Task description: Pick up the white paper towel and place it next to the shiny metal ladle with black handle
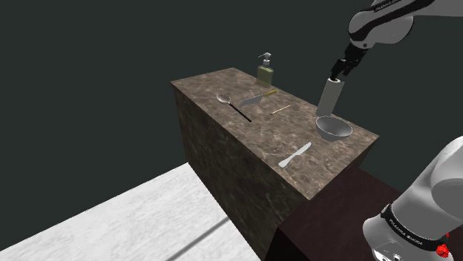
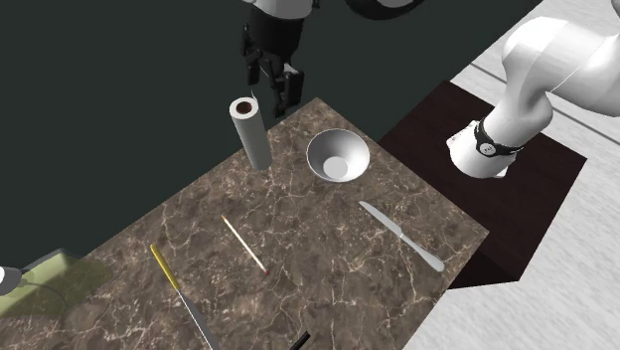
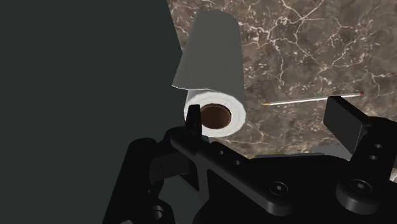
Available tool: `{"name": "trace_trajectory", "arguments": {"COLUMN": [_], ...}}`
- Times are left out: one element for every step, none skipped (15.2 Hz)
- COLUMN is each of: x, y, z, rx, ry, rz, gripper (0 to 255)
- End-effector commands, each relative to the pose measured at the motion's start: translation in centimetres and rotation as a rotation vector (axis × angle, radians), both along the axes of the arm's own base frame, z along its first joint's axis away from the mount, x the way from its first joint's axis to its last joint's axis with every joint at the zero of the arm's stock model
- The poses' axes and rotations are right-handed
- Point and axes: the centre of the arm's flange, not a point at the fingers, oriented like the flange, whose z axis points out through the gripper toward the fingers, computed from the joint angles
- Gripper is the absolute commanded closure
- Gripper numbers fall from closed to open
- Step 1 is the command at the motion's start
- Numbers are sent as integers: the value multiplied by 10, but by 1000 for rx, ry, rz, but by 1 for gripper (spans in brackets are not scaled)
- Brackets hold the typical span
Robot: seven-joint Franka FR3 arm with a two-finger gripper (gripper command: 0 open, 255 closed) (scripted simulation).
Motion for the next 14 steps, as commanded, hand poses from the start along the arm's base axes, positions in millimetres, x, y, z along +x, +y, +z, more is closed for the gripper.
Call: {"name": "trace_trajectory", "arguments": {"x": [7,10,12,13,15,16,17,19,20,21,22,22,22,22], "y": [-21,-32,-37,-37,-38,-39,-39,-40,-40,-41,-42,-42,-42,-42], "z": [-13,-19,-22,-27,-32,-37,-43,-48,-53,-58,-61,-61,-61,-61], "rx": [-2,-3,-4,-4,-4,-4,-4,-4,-4,-4,-4,-4,-4,-4], "ry": [-3,-3,-4,-4,-4,-4,-4,-4,-4,-4,-4,-4,-4,-4], "rz": [-1,-2,-3,-3,-3,-3,-3,-3,-3,-3,-3,-3,-3,-3], "gripper": [0,0,0,0,0,0,0,0,0,0,0,0,0,0]}}
